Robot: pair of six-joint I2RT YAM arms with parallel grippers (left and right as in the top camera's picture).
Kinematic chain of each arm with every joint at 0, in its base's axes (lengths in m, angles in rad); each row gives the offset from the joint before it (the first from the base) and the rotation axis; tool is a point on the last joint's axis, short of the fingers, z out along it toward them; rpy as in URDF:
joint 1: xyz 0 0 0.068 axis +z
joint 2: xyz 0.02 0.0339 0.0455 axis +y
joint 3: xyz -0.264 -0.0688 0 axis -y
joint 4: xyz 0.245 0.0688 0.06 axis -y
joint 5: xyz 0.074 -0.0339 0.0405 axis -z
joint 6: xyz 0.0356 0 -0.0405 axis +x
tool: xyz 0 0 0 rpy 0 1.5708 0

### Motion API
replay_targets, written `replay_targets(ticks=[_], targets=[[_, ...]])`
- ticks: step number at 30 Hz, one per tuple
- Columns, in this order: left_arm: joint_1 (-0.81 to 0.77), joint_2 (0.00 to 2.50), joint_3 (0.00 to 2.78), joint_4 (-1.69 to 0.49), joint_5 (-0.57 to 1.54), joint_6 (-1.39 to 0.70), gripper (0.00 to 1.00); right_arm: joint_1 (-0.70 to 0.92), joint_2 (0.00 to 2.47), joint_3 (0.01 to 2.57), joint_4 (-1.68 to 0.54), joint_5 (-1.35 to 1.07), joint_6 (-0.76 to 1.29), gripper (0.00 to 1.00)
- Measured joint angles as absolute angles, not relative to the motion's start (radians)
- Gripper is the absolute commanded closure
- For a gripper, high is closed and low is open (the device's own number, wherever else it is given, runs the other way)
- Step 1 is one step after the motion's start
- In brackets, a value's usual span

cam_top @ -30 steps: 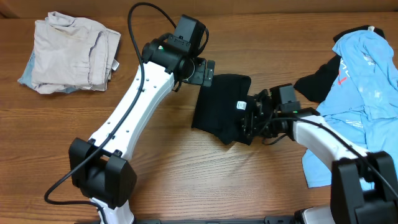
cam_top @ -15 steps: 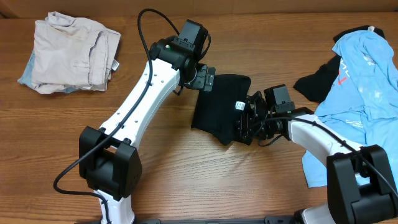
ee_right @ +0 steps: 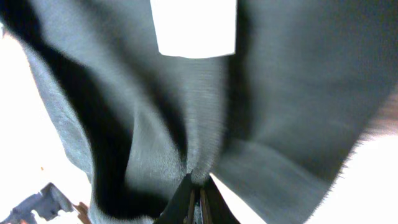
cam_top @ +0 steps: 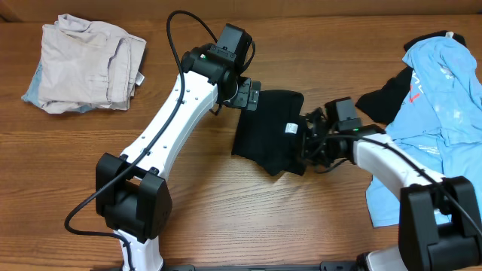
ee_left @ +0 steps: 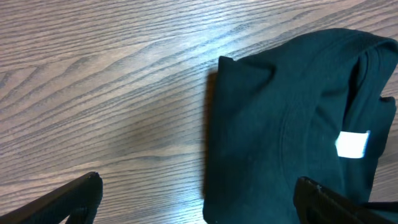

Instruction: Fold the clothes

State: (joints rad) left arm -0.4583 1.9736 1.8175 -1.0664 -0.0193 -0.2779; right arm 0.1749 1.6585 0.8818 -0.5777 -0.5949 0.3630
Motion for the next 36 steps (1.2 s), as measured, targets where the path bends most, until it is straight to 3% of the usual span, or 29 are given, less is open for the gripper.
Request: replay_targets(ticks=[5, 11, 12, 14, 16, 24, 31, 36], targets=[[-0.458, 1.974, 1.818, -1.066, -0.019, -0.277, 0.0, 0.048, 1.579, 0.896, -0.758, -0.532, 0.361, 0.96], [-0.458, 1.974, 1.818, -1.066, -0.019, -0.266, 0.0, 0.018, 1.574, 0.879, -0.77, -0.418, 0.347, 0.96], [-0.458, 1.974, 1.818, -1.066, -0.019, -0.265, 0.0, 0.022, 1.586, 0.869, -0.757, -0.408, 0.347, 0.94], [-0.458, 1.974, 1.818, -1.064, -0.019, -0.262, 0.0, 0.028, 1.62, 0.856, -0.745, -0.396, 0.346, 0.71], [-0.458, 1.974, 1.818, -1.063, -0.019, -0.259, 0.0, 0.029, 1.652, 0.847, -0.746, -0.385, 0.342, 0.58], [-0.459, 1.974, 1.818, -1.066, 0.026, -0.242, 0.0, 0.007, 1.671, 0.899, -0.856, -0.376, 0.334, 0.52], [-0.52, 1.977, 1.818, -1.077, 0.109, -0.139, 0.0, -0.078, 1.619, 1.213, -1.04, -0.356, 0.266, 0.38], [-0.609, 1.995, 1.817, -1.082, 0.131, -0.021, 0.0, -0.118, 1.581, 1.365, -1.092, -0.347, 0.247, 0.37]])
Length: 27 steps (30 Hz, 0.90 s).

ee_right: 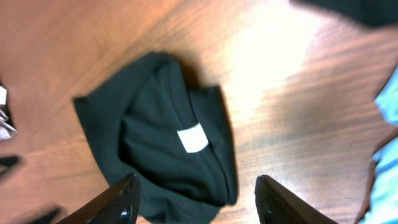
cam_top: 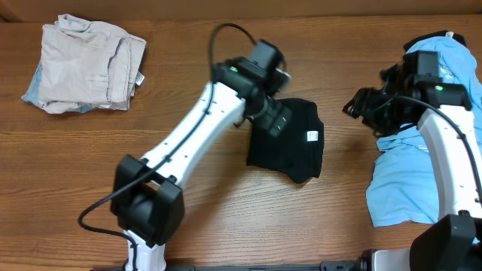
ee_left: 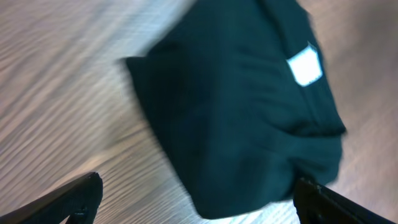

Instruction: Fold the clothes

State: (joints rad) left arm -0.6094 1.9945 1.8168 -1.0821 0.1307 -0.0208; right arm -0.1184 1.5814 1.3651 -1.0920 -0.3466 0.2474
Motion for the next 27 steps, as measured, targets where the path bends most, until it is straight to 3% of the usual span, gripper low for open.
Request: replay_targets(ticks=[7, 17, 27], targets=[[-0.699, 2.105, 1.815, -1.152, 0.146, 0.123, 0.0, -0.125, 1.58, 1.374, -1.103, -0.319, 0.237, 0.36], [-0.692, 2.281, 1.812, -1.222, 0.084, 0.187, 0.0, -0.125, 1.58, 1.374, -1.098, -0.295, 0.235, 0.35], [-0.632, 2.291, 1.813, -1.078, -0.367, 0.222, 0.0, -0.125, 1.58, 1.374, -1.079, -0.287, 0.234, 0.29]])
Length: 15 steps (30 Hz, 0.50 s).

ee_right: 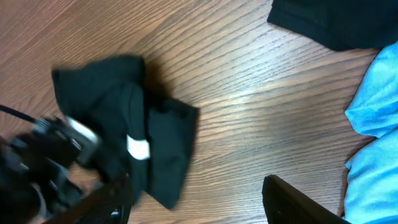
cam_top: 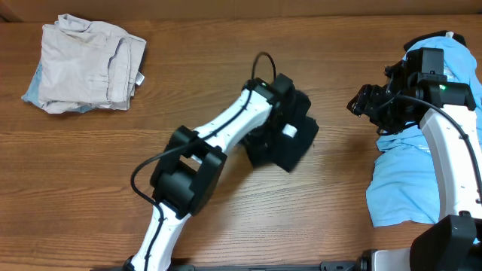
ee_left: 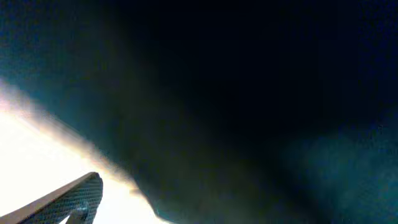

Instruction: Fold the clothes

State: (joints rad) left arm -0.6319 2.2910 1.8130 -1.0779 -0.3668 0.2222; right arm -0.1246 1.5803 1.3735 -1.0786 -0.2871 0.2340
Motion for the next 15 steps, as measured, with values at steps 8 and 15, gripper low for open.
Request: replay_targets(ticks=[8, 15], targets=[[-0.517, 2.327, 1.924, -1.066, -0.599, 0.296, 0.0, -0.125, 1.58, 1.374, -1.071, -0.285, 0.234, 0.28], [-0.564, 2.316, 2.176, -1.214, -0.189, 0.371, 0.0, -0.125, 1.58, 1.374, -1.058, -0.284, 0.235, 0.28]])
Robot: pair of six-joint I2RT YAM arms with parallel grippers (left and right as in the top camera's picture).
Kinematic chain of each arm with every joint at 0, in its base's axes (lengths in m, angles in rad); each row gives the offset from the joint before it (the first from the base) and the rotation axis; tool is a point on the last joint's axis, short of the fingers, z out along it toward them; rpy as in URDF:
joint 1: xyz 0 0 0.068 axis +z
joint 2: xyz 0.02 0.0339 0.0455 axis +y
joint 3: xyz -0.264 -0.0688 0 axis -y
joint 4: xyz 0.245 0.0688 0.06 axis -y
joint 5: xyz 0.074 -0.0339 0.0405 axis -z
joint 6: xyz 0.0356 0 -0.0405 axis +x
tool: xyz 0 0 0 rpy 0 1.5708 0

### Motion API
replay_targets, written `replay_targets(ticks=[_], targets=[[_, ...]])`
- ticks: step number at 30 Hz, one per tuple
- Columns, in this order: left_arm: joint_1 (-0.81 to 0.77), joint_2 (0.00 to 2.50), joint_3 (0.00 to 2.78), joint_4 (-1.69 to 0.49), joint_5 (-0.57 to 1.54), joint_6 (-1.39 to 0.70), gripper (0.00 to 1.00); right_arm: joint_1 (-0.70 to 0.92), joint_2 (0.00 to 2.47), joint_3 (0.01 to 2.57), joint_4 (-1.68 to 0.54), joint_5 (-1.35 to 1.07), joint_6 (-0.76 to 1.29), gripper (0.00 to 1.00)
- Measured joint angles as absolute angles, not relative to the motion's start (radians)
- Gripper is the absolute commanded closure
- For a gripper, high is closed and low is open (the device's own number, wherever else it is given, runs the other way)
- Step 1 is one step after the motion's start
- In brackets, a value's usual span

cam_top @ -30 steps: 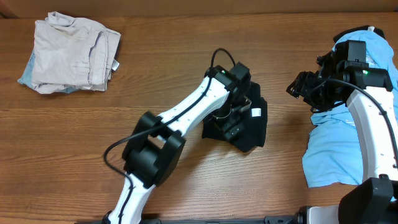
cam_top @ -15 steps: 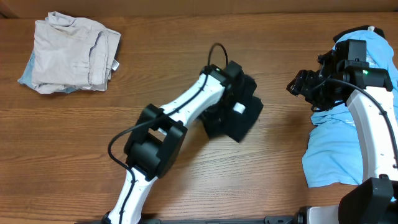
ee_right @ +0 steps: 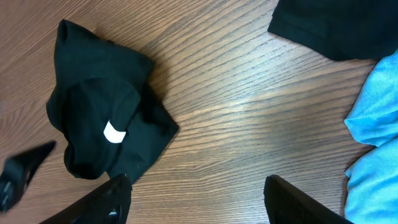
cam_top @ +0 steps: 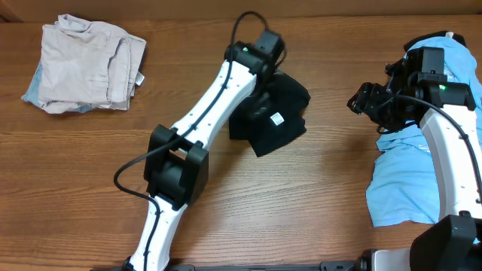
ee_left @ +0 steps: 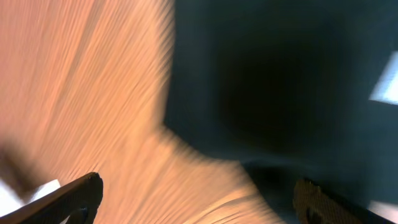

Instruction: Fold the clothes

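Observation:
A black shirt (cam_top: 271, 114) lies bunched in a rough fold at the table's middle, its white label (cam_top: 276, 118) facing up. It shows too in the right wrist view as the black shirt (ee_right: 102, 121). My left gripper (ee_left: 196, 208) is open low over its far-left edge, in a blurred view with wood on the left and black cloth (ee_left: 280, 93) on the right. My right gripper (ee_right: 205, 202) is open over bare wood right of the shirt, holding nothing.
Folded beige clothes (cam_top: 83, 64) sit at the far left corner. A light blue shirt (cam_top: 433, 120) and another black garment (ee_right: 336, 25) are heaped at the right, under my right arm. Bare wood lies between the two piles.
My left wrist has swung to the shirt's far side and lifted off the cloth. The black shirt has shifted a little left and farther back. The right arm has not moved.
My right gripper was shut on the black shirt's right edge, the left open at its far-left corner. Then the right had let go and stood by the blue shirt. The left, still open, pressed into the shirt, which now lies slightly leftward.

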State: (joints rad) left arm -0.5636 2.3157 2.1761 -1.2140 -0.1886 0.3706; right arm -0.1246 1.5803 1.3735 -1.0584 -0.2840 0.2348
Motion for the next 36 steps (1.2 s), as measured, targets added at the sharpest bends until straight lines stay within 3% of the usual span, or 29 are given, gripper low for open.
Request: replay_targets(ticks=[4, 9, 33, 36], targets=[[-0.603, 2.308, 2.187, -1.206, 0.019, 0.425, 0.0, -0.125, 1.58, 1.374, -1.058, -0.284, 0.234, 0.28], [-0.625, 2.308, 2.134, -1.188, 0.118, 0.456, 0.0, -0.125, 1.58, 1.374, -1.058, -0.28, 0.234, 0.27], [-0.668, 2.318, 1.883, -0.91, 0.093, 0.471, 0.0, -0.125, 1.58, 1.374, -1.064, -0.273, 0.235, 0.27], [-0.668, 2.318, 1.851, -0.875, 0.076, 0.471, 0.04, -0.125, 1.58, 1.374, -1.064, -0.273, 0.234, 0.27]])
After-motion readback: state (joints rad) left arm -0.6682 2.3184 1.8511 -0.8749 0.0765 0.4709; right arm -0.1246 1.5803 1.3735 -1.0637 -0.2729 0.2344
